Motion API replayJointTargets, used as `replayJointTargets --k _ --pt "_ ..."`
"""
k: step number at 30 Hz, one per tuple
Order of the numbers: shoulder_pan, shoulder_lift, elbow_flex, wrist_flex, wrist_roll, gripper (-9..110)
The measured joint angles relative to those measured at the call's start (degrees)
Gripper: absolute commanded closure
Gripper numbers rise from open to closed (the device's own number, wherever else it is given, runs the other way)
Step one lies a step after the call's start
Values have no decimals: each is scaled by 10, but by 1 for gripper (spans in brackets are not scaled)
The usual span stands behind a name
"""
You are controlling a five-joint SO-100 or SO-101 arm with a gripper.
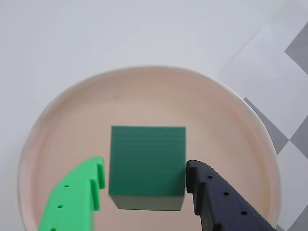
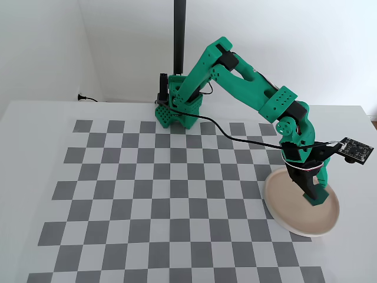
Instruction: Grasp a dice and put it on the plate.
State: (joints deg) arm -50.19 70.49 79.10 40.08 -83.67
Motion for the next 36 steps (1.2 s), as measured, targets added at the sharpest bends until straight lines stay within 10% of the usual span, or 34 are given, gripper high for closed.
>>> replayJointTargets --k 36 --pt "100 226 93 131 15 106"
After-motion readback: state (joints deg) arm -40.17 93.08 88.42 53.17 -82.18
